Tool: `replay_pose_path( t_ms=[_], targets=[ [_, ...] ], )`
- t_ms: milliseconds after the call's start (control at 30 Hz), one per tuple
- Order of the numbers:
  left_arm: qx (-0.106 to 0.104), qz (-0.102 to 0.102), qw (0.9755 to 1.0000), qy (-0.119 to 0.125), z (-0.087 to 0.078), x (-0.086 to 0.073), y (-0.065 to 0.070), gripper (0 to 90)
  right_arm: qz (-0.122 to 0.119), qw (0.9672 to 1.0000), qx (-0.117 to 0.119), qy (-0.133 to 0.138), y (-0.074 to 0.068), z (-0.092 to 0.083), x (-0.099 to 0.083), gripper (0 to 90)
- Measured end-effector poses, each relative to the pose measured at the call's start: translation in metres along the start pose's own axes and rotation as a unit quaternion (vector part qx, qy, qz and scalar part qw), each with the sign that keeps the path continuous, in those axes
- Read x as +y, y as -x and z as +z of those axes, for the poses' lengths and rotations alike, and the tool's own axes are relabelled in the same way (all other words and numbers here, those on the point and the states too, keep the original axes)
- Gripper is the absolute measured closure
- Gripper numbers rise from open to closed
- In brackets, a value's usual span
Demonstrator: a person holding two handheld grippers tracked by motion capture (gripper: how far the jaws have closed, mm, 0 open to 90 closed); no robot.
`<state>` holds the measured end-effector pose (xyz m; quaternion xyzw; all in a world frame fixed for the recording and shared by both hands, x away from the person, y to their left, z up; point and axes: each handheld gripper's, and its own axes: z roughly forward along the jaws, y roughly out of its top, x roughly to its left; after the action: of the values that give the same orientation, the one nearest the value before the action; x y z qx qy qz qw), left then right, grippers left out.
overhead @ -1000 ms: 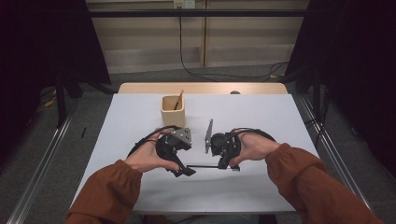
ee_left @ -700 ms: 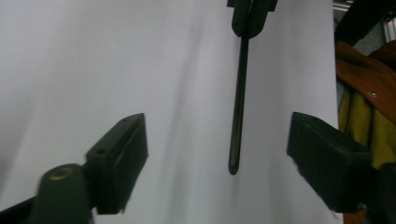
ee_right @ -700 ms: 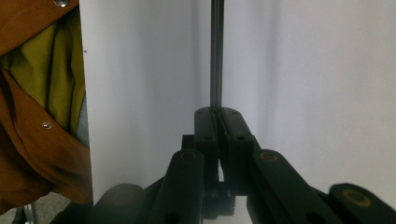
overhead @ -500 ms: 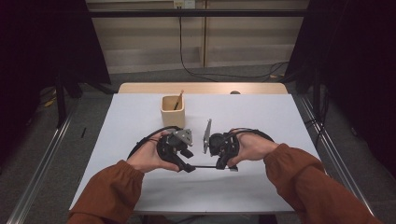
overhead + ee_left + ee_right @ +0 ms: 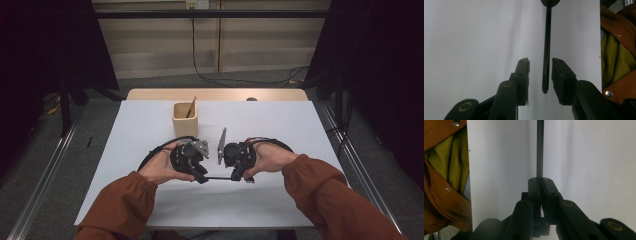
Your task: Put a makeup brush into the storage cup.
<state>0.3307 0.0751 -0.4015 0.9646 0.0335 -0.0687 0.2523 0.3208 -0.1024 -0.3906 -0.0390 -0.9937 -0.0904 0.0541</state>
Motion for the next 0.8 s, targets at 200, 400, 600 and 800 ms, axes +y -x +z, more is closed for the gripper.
replay_pose_path(
  t_ms=[200, 400, 600, 800],
  targets=[
    [-0.002, -0.003, 1.0000, 0.001, 0.0033, 0.0007, 0.0000, 74.1, 0.005, 1.0000, -0.001, 0.002, 0.0017, -0.0004, -0.0014, 86.0],
    [-0.004, -0.008, 0.9999, 0.010, 0.0047, 0.0040, 0.0002, 79.4, 0.006, 0.9998, 0.007, 0.015, 0.0038, -0.0017, -0.0039, 86.0],
    [-0.013, -0.004, 0.9999, 0.000, 0.0098, 0.0068, 0.0007, 84.2, 0.003, 0.9999, 0.005, 0.013, 0.0036, -0.0017, -0.0056, 85.9],
    [-0.015, -0.001, 0.9999, 0.000, 0.0099, 0.0072, 0.0011, 85.4, -0.004, 0.9999, 0.001, 0.016, 0.0025, -0.0005, -0.0068, 85.6]
  ],
)
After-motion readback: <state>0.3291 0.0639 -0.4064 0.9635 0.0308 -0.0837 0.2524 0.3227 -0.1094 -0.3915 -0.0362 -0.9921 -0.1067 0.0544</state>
